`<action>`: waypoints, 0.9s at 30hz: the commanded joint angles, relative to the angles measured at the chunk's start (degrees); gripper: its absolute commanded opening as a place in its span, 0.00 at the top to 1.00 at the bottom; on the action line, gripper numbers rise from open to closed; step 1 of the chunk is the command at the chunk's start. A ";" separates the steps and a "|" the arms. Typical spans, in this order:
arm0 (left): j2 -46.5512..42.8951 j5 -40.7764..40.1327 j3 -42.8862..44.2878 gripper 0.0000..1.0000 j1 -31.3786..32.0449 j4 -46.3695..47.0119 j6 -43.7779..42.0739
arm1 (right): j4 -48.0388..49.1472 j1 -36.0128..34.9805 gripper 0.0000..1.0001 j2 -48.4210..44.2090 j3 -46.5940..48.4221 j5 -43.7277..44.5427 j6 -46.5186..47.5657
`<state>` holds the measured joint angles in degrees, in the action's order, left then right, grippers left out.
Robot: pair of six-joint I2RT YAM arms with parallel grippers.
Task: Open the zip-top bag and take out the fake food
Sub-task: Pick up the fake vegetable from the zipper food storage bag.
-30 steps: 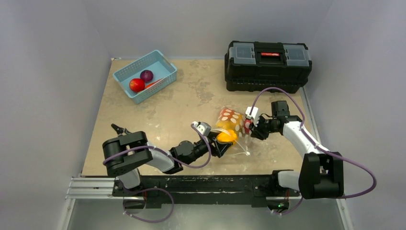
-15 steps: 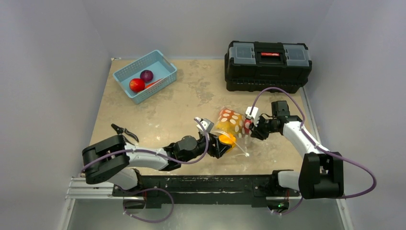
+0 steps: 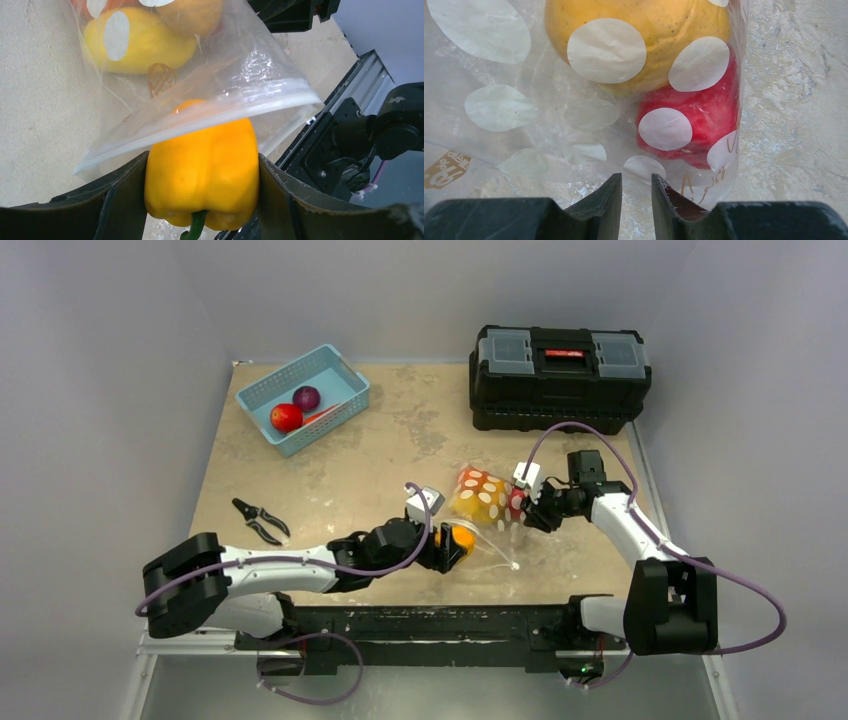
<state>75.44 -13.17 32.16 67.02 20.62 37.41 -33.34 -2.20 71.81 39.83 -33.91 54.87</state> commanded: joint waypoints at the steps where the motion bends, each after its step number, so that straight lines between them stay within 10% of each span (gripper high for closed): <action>1: -4.17 3.21 2.46 1.00 -0.05 -4.48 -3.82 | 0.74 0.17 0.73 -1.71 1.21 -0.31 0.00; 16: -21.25 6.79 0.77 1.00 -1.01 -19.01 -19.64 | 0.65 0.18 0.71 -1.57 1.25 -0.35 0.22; 27: -33.03 4.69 0.01 1.00 -15.87 -27.87 -21.93 | 0.45 0.17 0.69 -1.59 1.33 -0.54 0.58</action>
<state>44.16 -6.85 32.03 55.07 -5.30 17.78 -33.34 -2.20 71.81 39.83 -33.93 54.94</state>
